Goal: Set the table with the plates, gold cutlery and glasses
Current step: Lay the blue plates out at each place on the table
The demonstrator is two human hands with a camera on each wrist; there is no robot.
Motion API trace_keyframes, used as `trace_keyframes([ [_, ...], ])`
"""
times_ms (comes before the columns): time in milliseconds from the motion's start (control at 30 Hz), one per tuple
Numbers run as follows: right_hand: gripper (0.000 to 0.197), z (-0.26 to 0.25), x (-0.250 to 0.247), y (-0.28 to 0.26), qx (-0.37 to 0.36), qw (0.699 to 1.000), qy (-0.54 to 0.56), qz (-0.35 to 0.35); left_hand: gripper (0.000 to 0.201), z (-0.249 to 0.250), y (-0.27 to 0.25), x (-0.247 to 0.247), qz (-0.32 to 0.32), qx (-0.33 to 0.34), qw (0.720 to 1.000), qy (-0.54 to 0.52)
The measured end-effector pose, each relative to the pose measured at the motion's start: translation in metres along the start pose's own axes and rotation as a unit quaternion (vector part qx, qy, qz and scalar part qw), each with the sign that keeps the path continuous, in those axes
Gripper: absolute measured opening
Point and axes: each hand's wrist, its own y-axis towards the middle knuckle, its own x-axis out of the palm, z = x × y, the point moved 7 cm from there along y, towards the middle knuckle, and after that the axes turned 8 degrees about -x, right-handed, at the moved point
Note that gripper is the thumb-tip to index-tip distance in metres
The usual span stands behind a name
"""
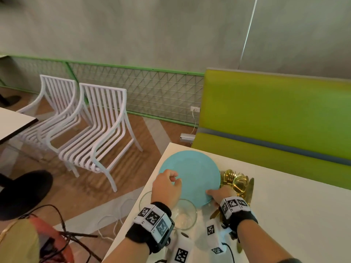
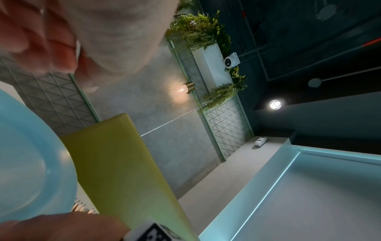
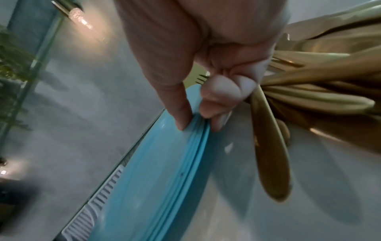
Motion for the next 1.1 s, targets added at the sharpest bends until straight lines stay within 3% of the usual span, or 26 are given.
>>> trace_keyframes([
  [167,0.022,-0.004,-0.004,-0.003,-0.009,0.990,0.141,-0.010,0.020,0.001,-0.002,-0.001,-0.005,0.016,1.000,-0.004],
  [367,0.011,-0.017,-0.012,-0.010,-0.024,0.935,0.353,-0.011,0.020,0.009,-0.006,0.002,-0.018,0.033,0.999,0.000],
  [467,0.004,-0.020,-0.020,-0.013,-0.049,0.925,0.376,0.022,0.019,0.011,-0.008,0.003,-0.020,0.039,0.999,0.003],
  [633,0.009,-0.016,-0.044,-0.022,-0.087,0.925,0.360,0.083,0.020,0.017,-0.014,0.002,-0.021,0.042,0.999,-0.004],
  [800,0.014,-0.007,-0.089,-0.048,-0.108,0.888,0.426,0.134,0.024,0.027,-0.024,-0.001,-0.021,0.045,0.998,-0.048],
  [967,0.022,-0.002,-0.149,-0.111,-0.162,0.830,0.492,0.205,0.032,0.045,-0.037,0.000,-0.066,0.040,0.986,-0.149],
  [1100,0.022,0.017,-0.179,-0.182,-0.200,0.788,0.527,0.249,0.040,0.058,-0.060,0.006,-0.184,0.018,0.955,-0.233],
])
